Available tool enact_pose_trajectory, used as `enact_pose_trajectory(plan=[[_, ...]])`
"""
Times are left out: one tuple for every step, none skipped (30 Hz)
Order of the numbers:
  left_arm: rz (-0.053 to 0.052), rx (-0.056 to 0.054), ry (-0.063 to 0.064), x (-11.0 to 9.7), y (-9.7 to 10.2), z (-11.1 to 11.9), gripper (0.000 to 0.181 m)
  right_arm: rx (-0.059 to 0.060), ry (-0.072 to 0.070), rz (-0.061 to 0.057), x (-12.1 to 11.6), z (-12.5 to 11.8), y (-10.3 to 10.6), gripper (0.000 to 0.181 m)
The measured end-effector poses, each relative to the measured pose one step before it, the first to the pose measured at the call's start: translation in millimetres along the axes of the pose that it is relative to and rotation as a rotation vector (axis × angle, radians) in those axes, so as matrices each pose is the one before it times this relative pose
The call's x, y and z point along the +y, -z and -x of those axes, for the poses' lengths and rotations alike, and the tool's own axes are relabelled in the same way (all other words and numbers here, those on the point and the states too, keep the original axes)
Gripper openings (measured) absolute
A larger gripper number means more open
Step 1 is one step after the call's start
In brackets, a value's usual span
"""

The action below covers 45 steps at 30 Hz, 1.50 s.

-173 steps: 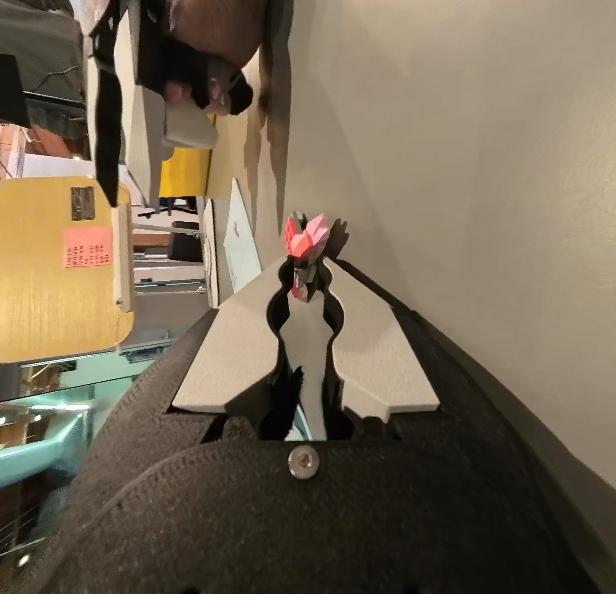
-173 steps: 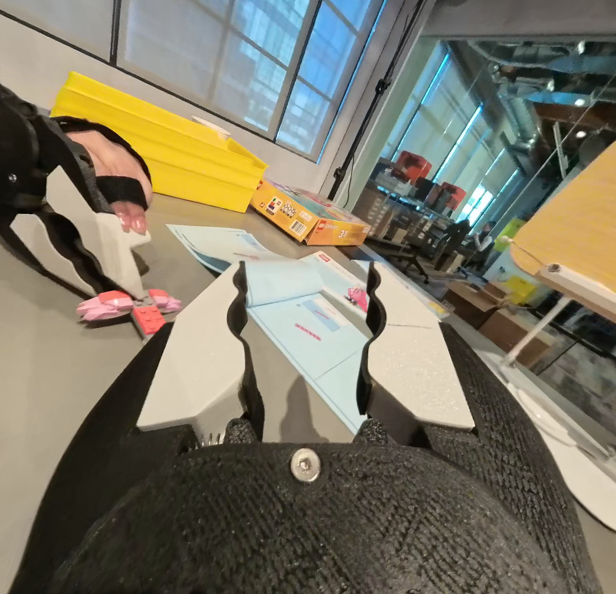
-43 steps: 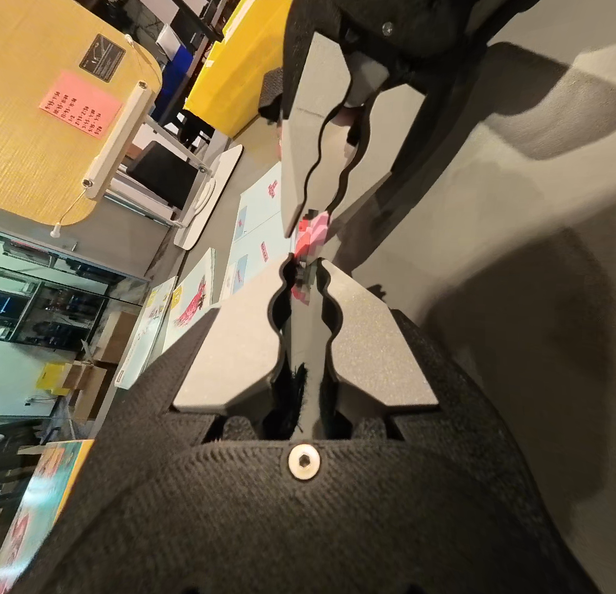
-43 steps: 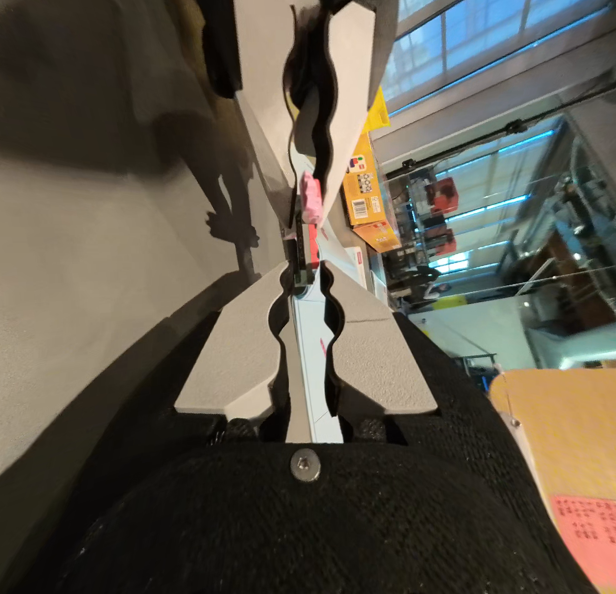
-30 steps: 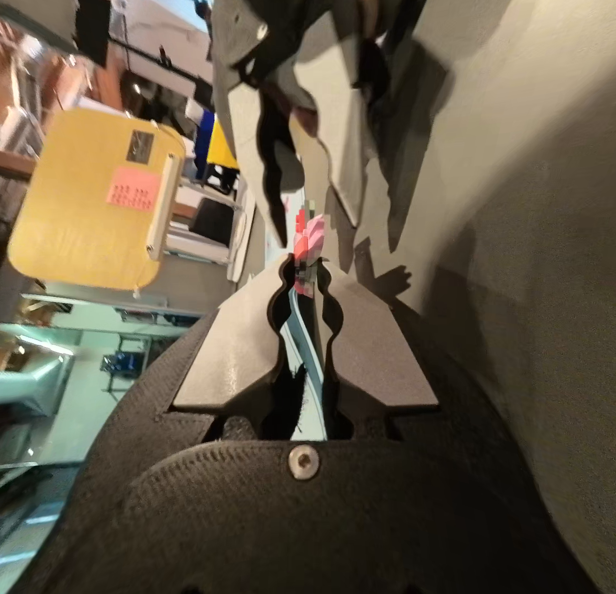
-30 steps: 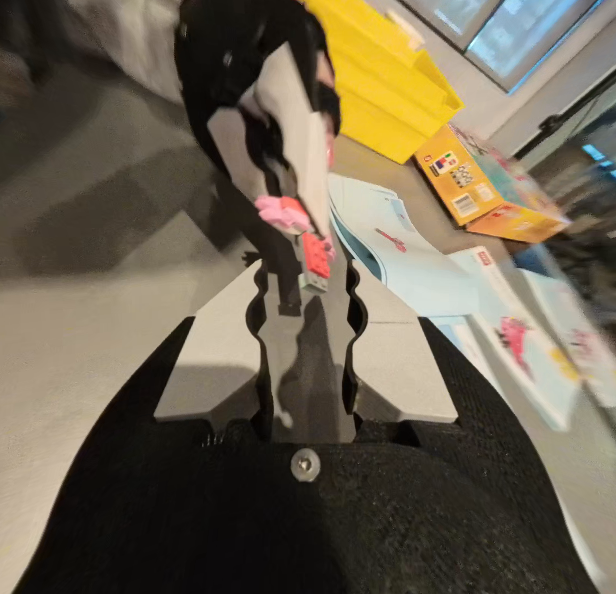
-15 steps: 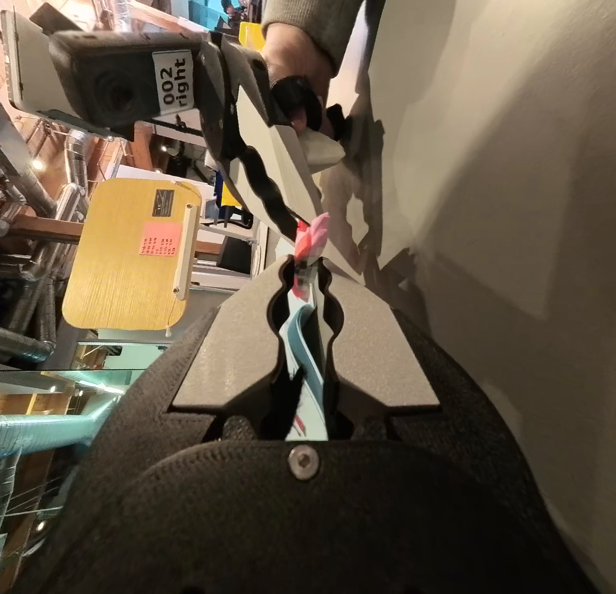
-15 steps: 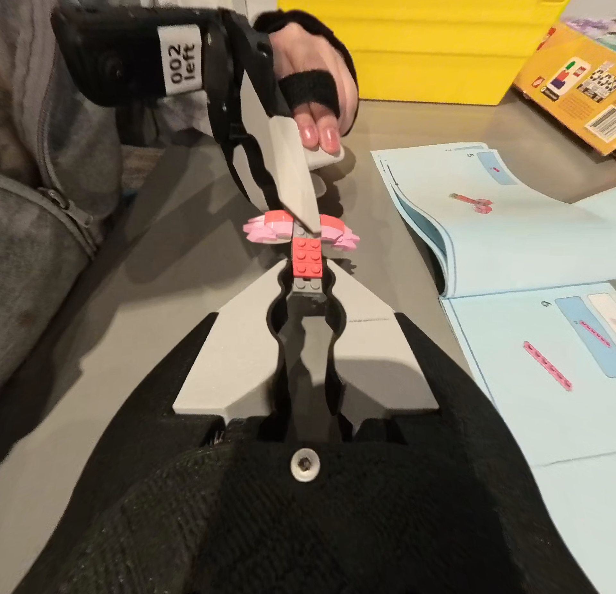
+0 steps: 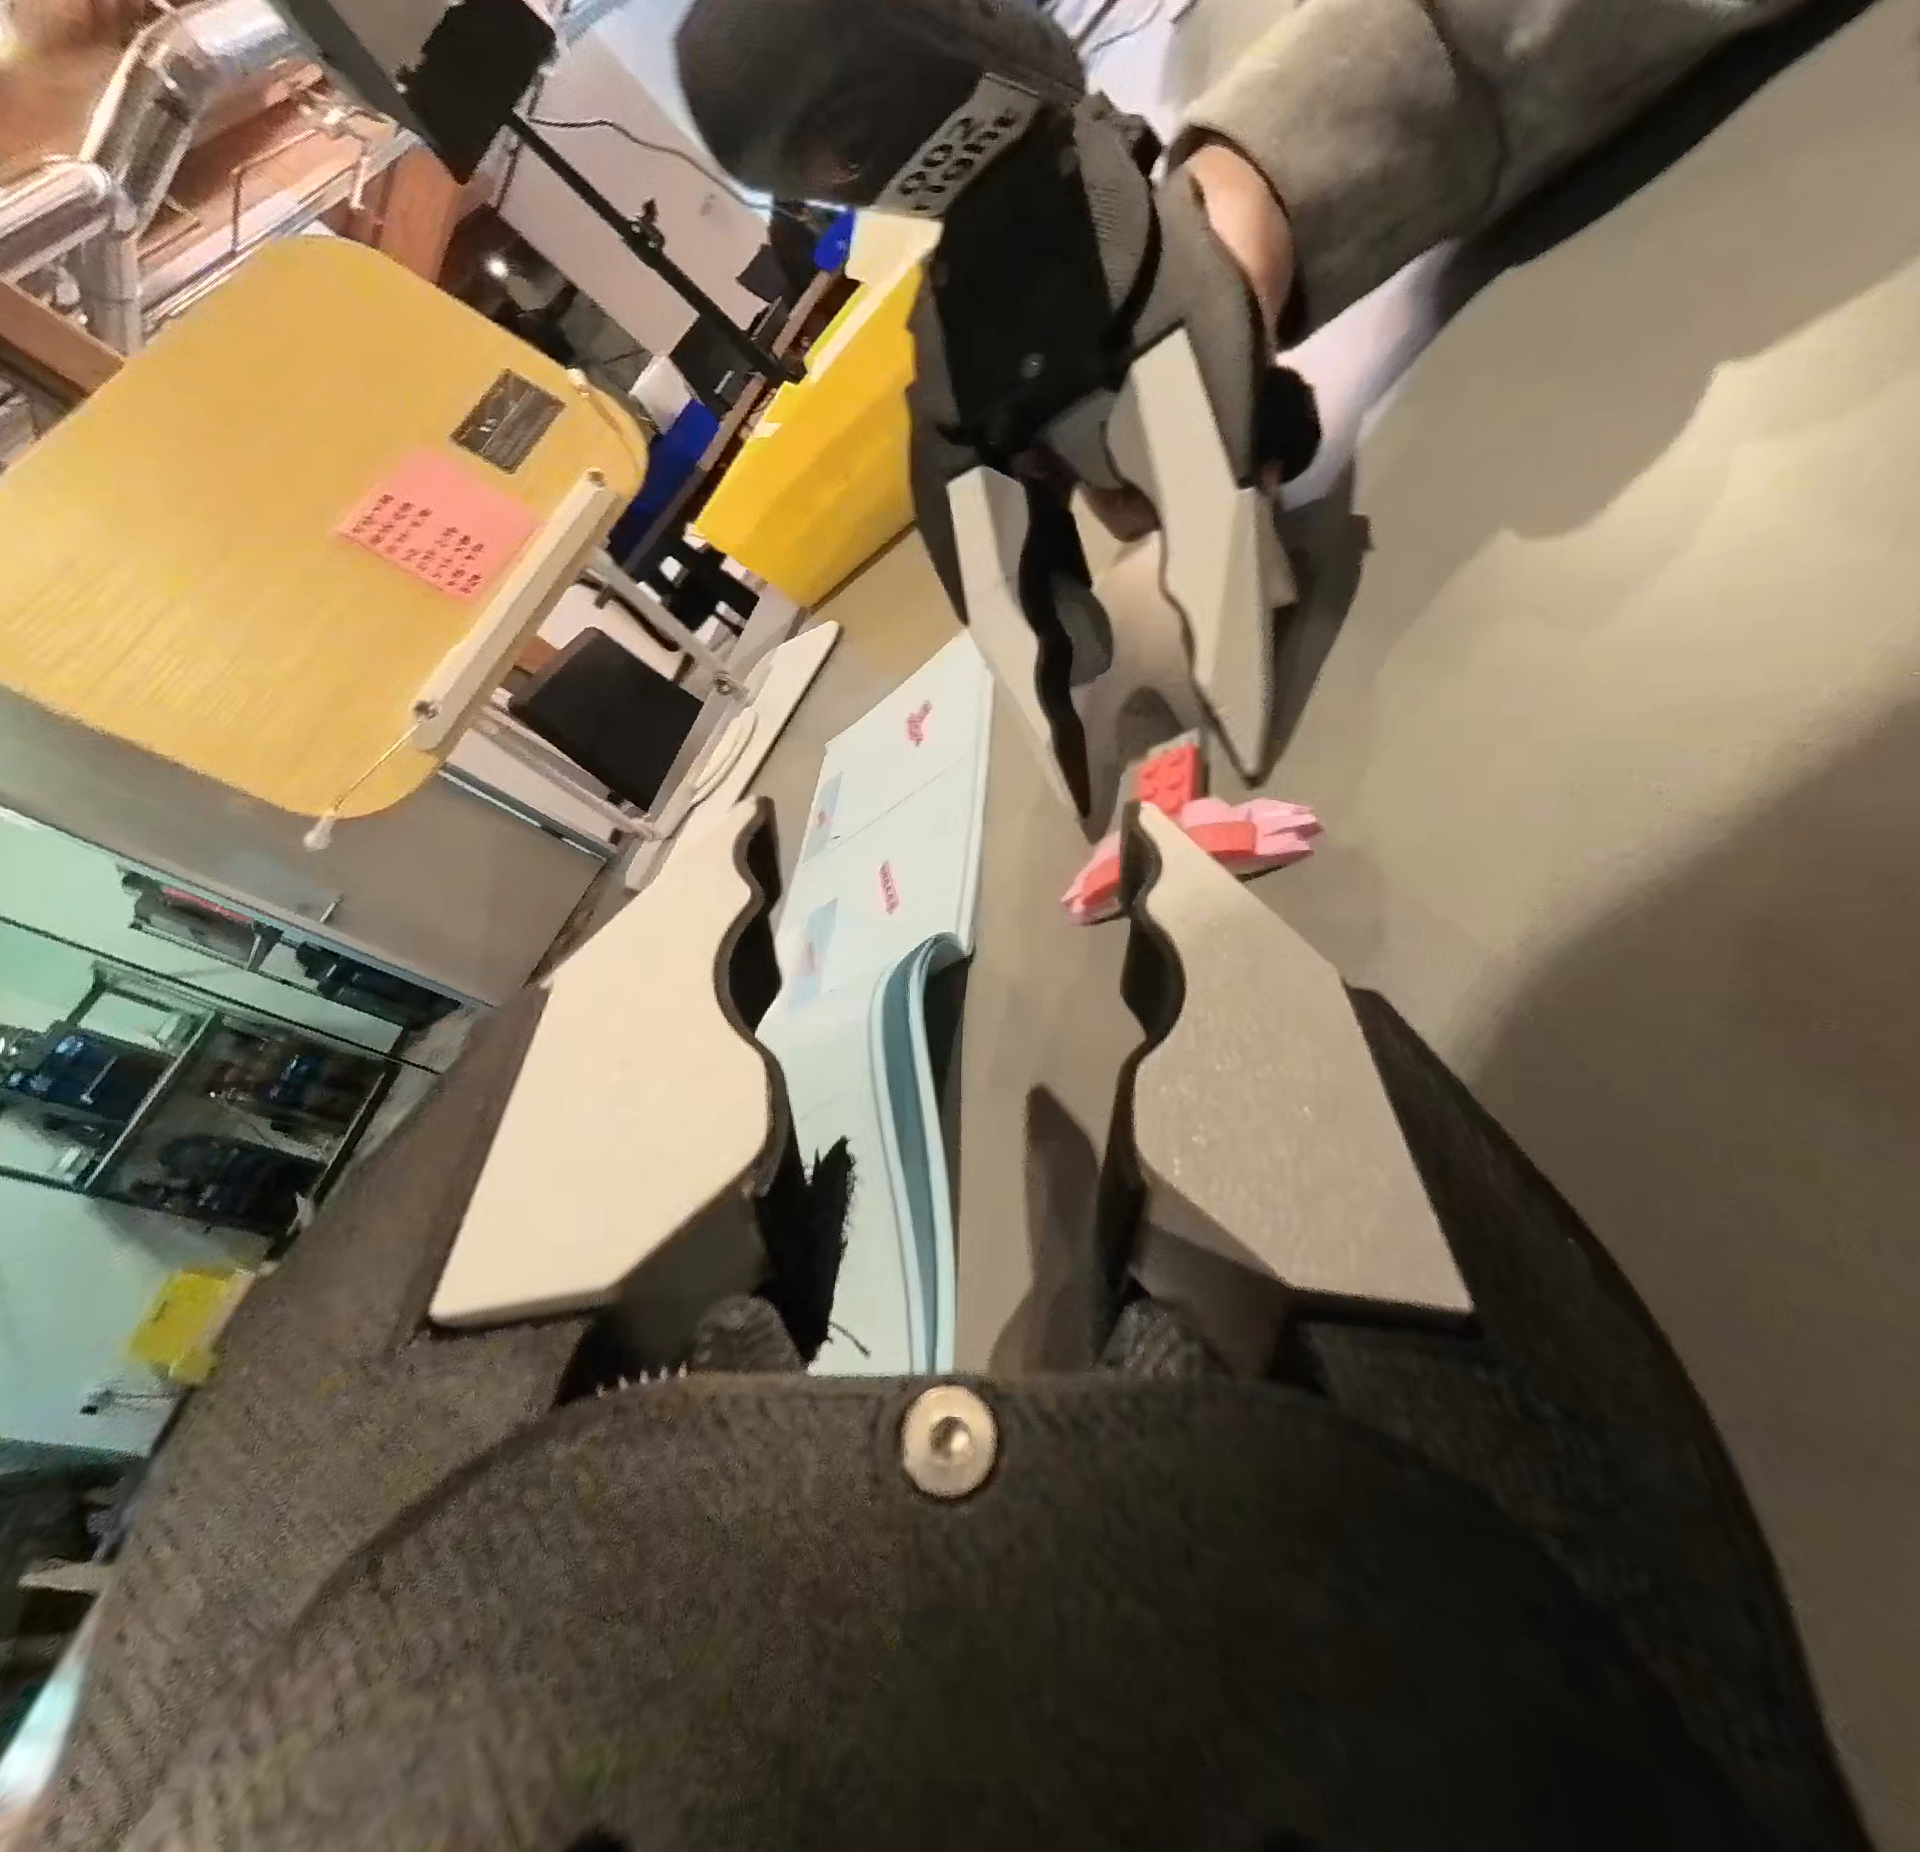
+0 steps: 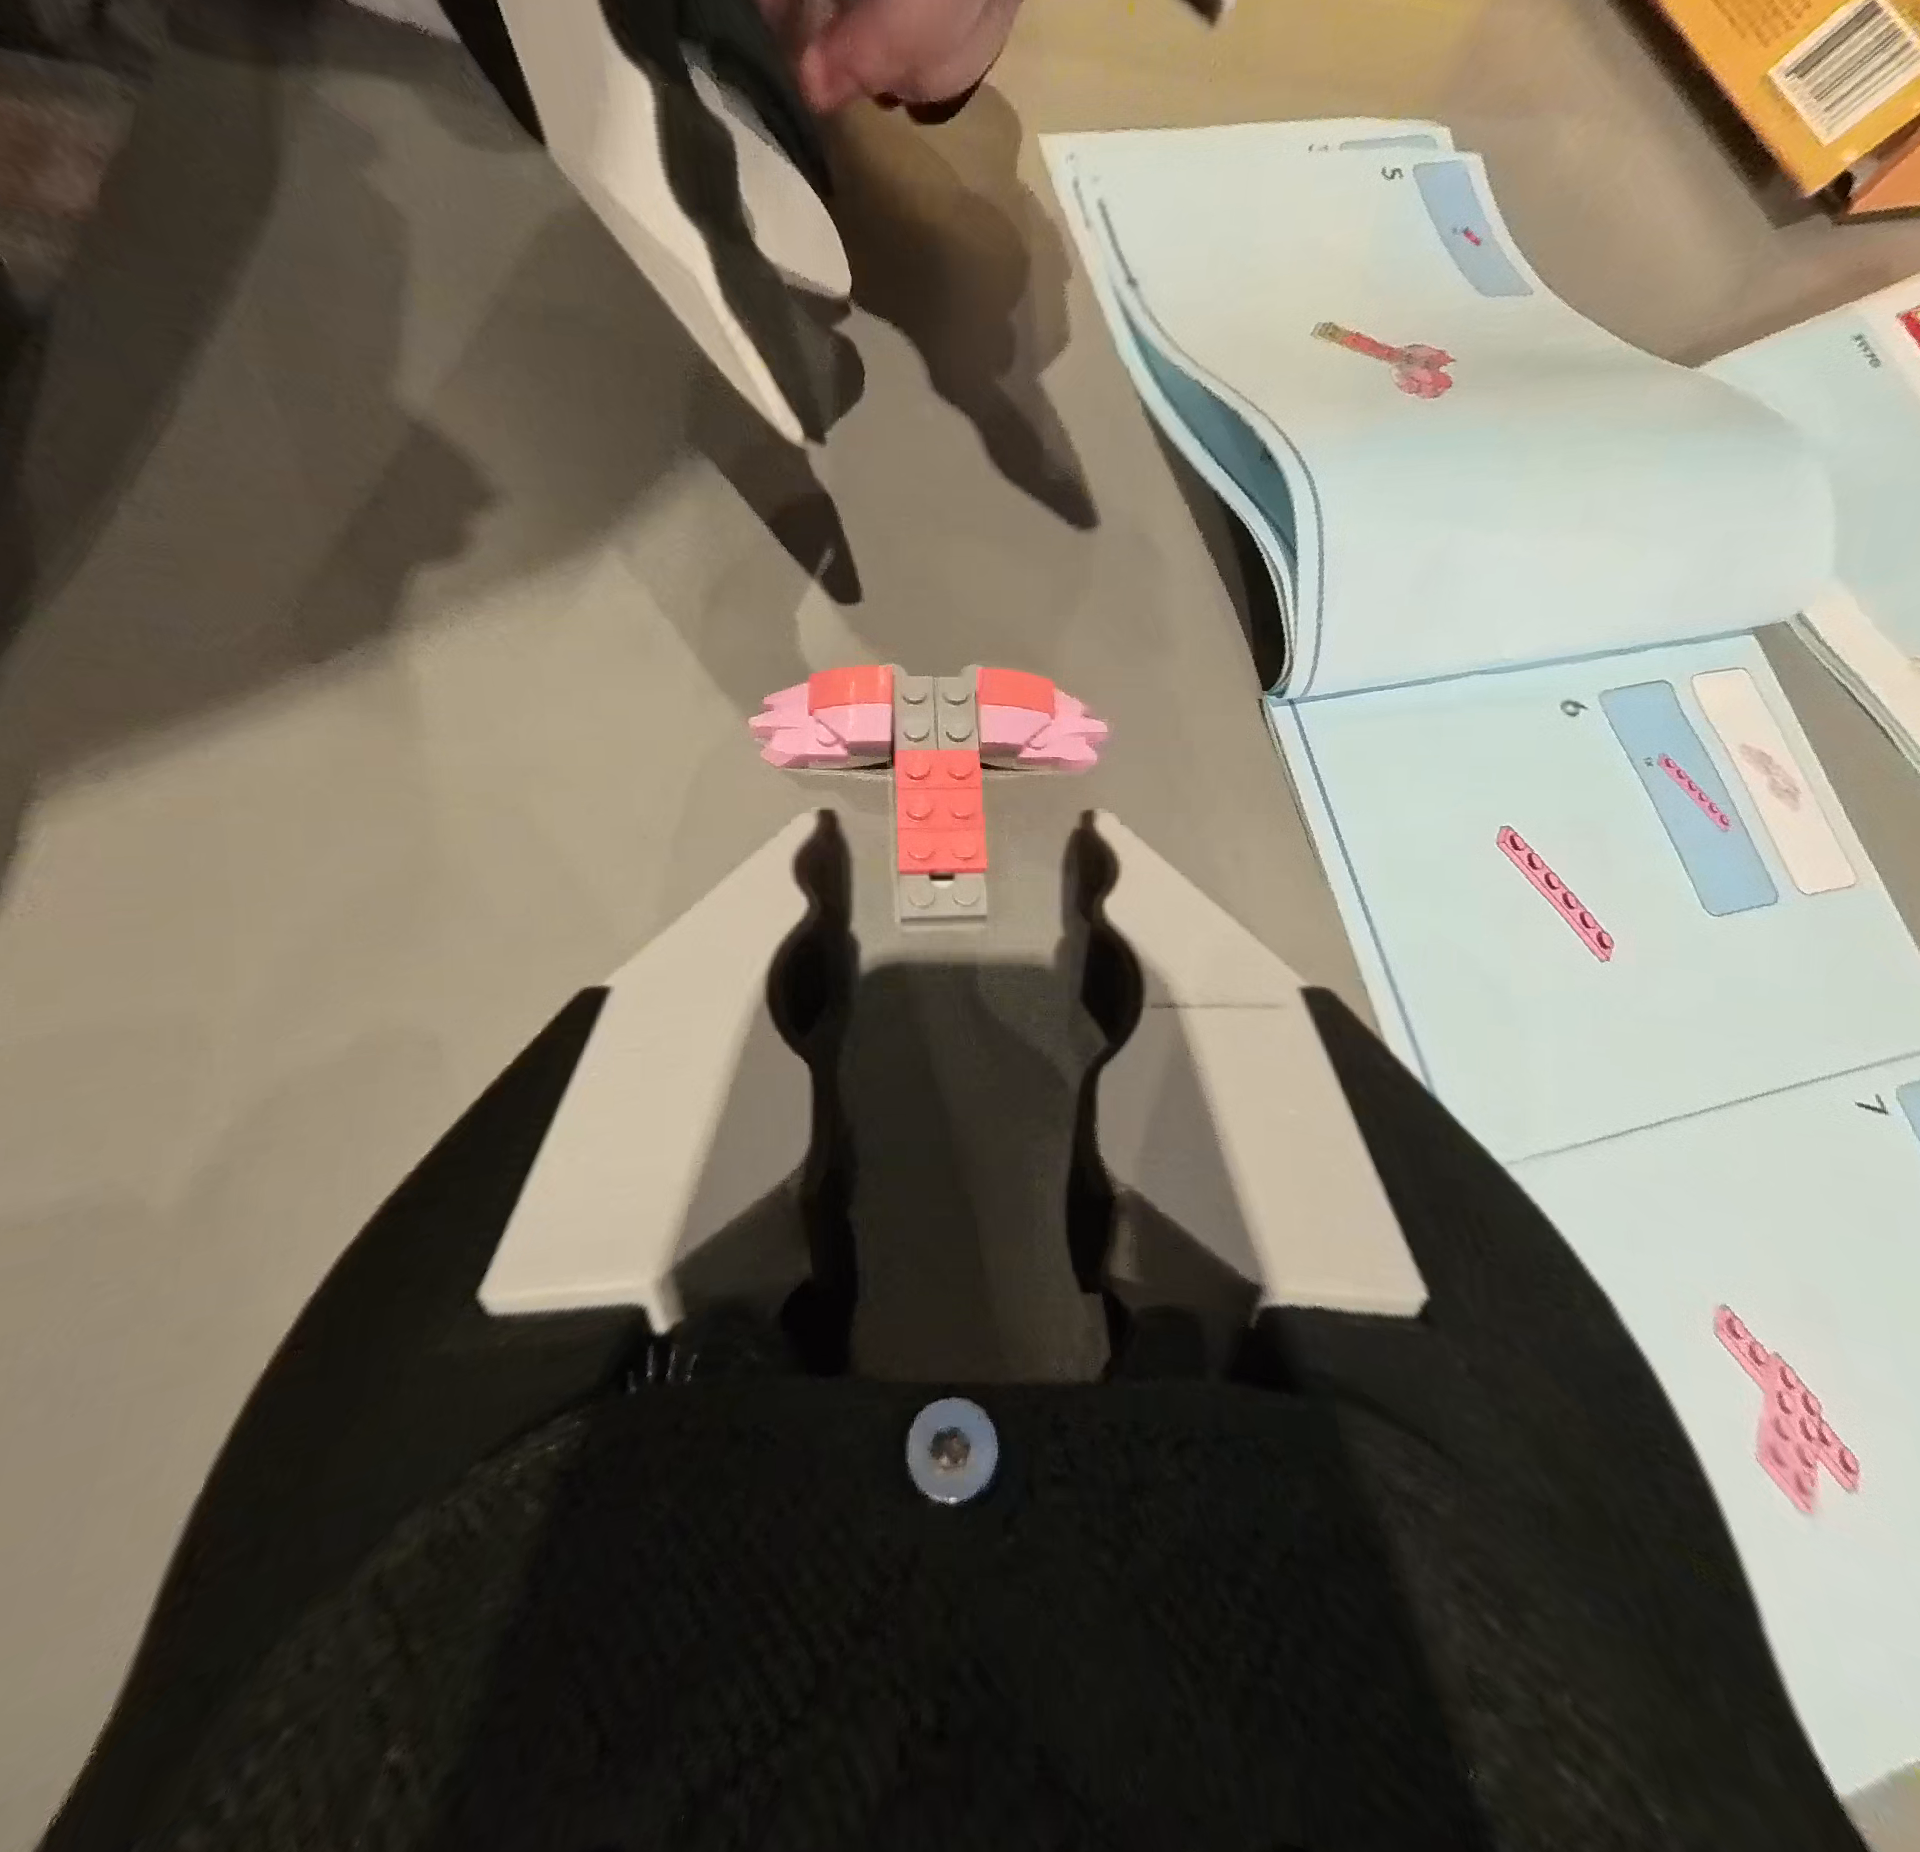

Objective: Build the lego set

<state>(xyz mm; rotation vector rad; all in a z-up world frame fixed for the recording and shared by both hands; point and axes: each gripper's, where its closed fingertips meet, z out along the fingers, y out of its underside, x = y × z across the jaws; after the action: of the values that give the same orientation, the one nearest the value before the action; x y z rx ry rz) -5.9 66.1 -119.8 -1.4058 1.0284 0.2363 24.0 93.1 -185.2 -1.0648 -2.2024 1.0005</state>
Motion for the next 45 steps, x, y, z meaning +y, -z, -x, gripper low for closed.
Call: enact_pose_trajectory(plan=[[-0.0051, -0.0217, 0.0197, -0.47, 0.84, 5.18, 0.065, 0.0097, 0.0003, -0.0337, -3.05, -2.69, 4.27, 0.052], [-0.006, -0.0266, 0.0264, -1.44, 1.24, 6.25, 0.065, 0.0282, 0.0089, -0.0655, -7.26, -5.28, 6.57, 0.055], [-0.0062, -0.0297, 0.0342, -3.49, 1.75, 7.41, 0.066, 0.0583, 0.0193, -0.0877, -10.12, -9.63, 8.75, 0.054], [-0.0135, -0.0327, 0.0416, -7.33, 3.35, 8.39, 0.067, 0.0871, 0.025, -0.0972, -10.55, -14.16, 10.11, 0.053], [-0.0252, -0.037, 0.0495, -11.87, 5.19, 9.21, 0.068, 0.1089, 0.0239, -0.094, -9.61, -17.79, 10.79, 0.051], [-0.0278, -0.0385, 0.0503, -14.28, 7.35, 9.55, 0.068, 0.1241, 0.0188, -0.0863, -8.08, -20.49, 10.36, 0.049], [-0.0267, -0.0472, 0.0523, -15.09, 10.15, 10.52, 0.068, 0.1185, 0.009, -0.0669, -5.85, -20.32, 9.1, 0.046], [-0.0374, -0.0607, 0.0489, -16.27, 13.51, 11.97, 0.066, 0.0955, -0.0015, -0.037, -3.32, -17.46, 7.17, 0.044], [-0.0411, -0.0644, 0.0325, -16.05, 16.37, 12.87, 0.062, 0.0778, -0.0082, -0.0163, -2.23, -14.93, 5.29, 0.043], [-0.0214, -0.0698, 0.0137, -13.73, 17.32, 15.33, 0.06, 0.0641, -0.0118, -0.0141, -2.85, -12.53, 4.38, 0.043], [0.0093, -0.0809, -0.0045, -9.9, 16.98, 19.79, 0.059, 0.0608, -0.0101, -0.0195, -3.55, -11.29, 3.96, 0.041], [0.0357, -0.0918, -0.0148, -5.68, 16.25, 24.73, 0.059, 0.0515, -0.004, -0.0214, -3.81, -9.34, 3.29, 0.04], [0.0528, -0.0916, -0.0175, -1.48, 14.47, 28.13, 0.059, 0.0412, 0.0035, -0.0142, -2.37, -7.38, 2.4, 0.038], [0.0718, -0.0908, -0.0139, 3.29, 11.68, 30.83, 0.059, 0.0383, 0.0091, 0.0003, 0.1, -6.51, 1.16, 0.036], [0.0901, -0.0753, -0.0162, 8.28, 7.9, 30.34, 0.058, 0.0354, 0.0115, 0.0085, 1.89, -5.72, 0.32, 0.034], [0.1095, -0.0558, -0.0154, 13.54, 3.3, 28.27, 0.055, 0.0266, 0.0081, 0.0062, 1.6, -4.18, -0.42, 0.033], [0.1214, -0.0299, -0.0031, 17.12, -1.2, 24.14, 0.053, 0.0204, 0.0041, 0.0032, 1.04, -3.15, -0.73, 0.031], [0.1189, 0.0086, 0.0075, 17.98, -5.18, 17.17, 0.05, 0.0136, 0.0027, 0.0063, 1.45, -2.23, -1.04, 0.029], [0.1212, 0.0497, 0.0106, 18.61, -8.47, 9.78, 0.046, 0.017, 0.0039, 0.0104, 2.15, -2.58, -1.09, 0.028], [0.1255, 0.0359, 0.0201, 18.99, -11.17, 10.59, 0.047, 0.0183, 0.0083, 0.0077, 1.72, -2.63, -1.2, 0.028], [0.1273, 0.0275, 0.0138, 18.5, -13.13, 10.45, 0.047, 0.0077, 0.0106, 0.009, 2.12, -0.94, -1.16, 0.027], [0.1197, 0.0329, -0.0028, 16.07, -14.39, 8.0, 0.046, 0.0067, 0.0088, 0.0156, 2.84, -0.77, -1.1, 0.027], [0.082, 0.0072, -0.0059, 9.64, -14.33, 9.92, 0.043, 0.011, 0.0097, 0.0129, 2.05, -1.19, -0.55, 0.027], [0.0553, 0.0062, -0.0092, 4.67, -13.43, 8.56, 0.039, 0.008, 0.0113, 0.0031, 0.44, -0.7, -0.05, 0.026], [0.0543, 0.0225, -0.0042, 2.99, -12.84, 5.24, 0.036, 0.006, 0.0094, 0.0034, 0.55, -0.46, -0.11, 0.025], [0.0632, 0.0226, 0.0047, 2.66, -12.3, 4.82, 0.035, 0.0068, 0.0086, 0.0094, 1.33, -0.53, -0.37, 0.025], [0.0651, 0.0106, 0.0025, 1.92, -11.62, 5.59, 0.034, 0.0072, 0.0103, 0.0084, 1.22, -0.64, -0.29, 0.024], [0.0741, 0.0025, 0.0061, 2.76, -11.03, 5.8, 0.031, 0.0046, 0.0087, 0.0054, 1.0, -0.22, -0.41, 0.024], [0.0657, -0.0049, 0.011, 1.07, -10.25, 5.86, 0.028, 0.0009, 0.0039, 0.0083, 1.54, 0.17, -0.57, 0.024], [0.0556, -0.0035, 0.0142, 0.04, -9.5, 4.54, 0.025, -0.0012, 0.0016, 0.0089, 1.54, 0.31, -0.71, 0.024], [0.069, 0.006, 0.0202, 2.32, -9.09, 2.33, 0.022, -0.0007, 0.0016, 0.0052, 0.98, 0.32, -0.48, 0.024], [0.0817, 0.0087, 0.0238, 4.89, -8.56, 1.36, 0.021, 0.0002, 0.001, 0.0034, 0.6, 0.14, -0.31, 0.024], [0.0857, 0.0092, 0.0194, 6.1, -7.97, 0.67, 0.02, -0.0008, -0.0006, 0.0033, 0.63, 0.22, -0.19, 0.024], [0.0651, 0.0098, 0.0196, 3.86, -6.93, -0.17, 0.019, -0.0012, -0.0012, 0.0019, 0.3, 0.27, -0.09, 0.023], [0.0361, 0.0143, 0.0216, 0.38, -5.3, -1.72, 0.017, -0.0022, -0.0021, -0.0012, -0.03, 0.36, -0.02, 0.023], [0.0131, 0.0097, 0.0205, -2.6, -3.62, -1.9, 0.017, -0.0054, -0.0036, -0.0015, -0.14, 0.79, -0.11, 0.023], [-0.0015, -0.006, 0.0158, -4.16, -2.26, -0.27, 0.018, -0.0067, -0.0043, -0.0018, -0.31, 1.07, -0.1, 0.023], [-0.0047, -0.0242, 0.0038, -3.63, -1.34, 1.88, 0.018, -0.0077, -0.005, -0.0037, -0.52, 1.34, -0.08, 0.022], [-0.0008, -0.0365, -0.0021, -2.58, -1.05, 3.85, 0.017, -0.0081, -0.0048, -0.0053, -0.87, 1.39, -0.07, 0.021], [0.004, -0.034, 0.0004, -1.42, -1.53, 3.54, 0.015, -0.0106, -0.006, -0.0053, -0.72, 1.77, -0.32, 0.02], [0.0077, -0.0298, 0.0025, -0.6, -1.7, 2.98, 0.013, -0.0155, -0.0059, -0.0041, -0.5, 2.45, -0.43, 0.02], [0.0107, -0.0321, 0.0007, 0.15, -1.54, 3.04, 0.013, -0.015, -0.0058, -0.0041, -0.63, 2.39, -0.32, 0.02], [0.0132, -0.0279, -0.0014, 0.86, -1.23, 1.91, 0.013, -0.0156, -0.0068, -0.007, -1.14, 2.5, 0.01, 0.02], [0.0161, -0.0324, 0.0006, 1.56, -1.1, 2.55, 0.016, -0.018, -0.0068, -0.0088, -1.4, 2.77, 0.07, 0.019], [0.017, -0.0301, 0.0021, 1.75, -1.24, 2.47, 0.019, -0.0168, -0.0066, -0.0075, -1.1, 2.54, 0.15, 0.019]])
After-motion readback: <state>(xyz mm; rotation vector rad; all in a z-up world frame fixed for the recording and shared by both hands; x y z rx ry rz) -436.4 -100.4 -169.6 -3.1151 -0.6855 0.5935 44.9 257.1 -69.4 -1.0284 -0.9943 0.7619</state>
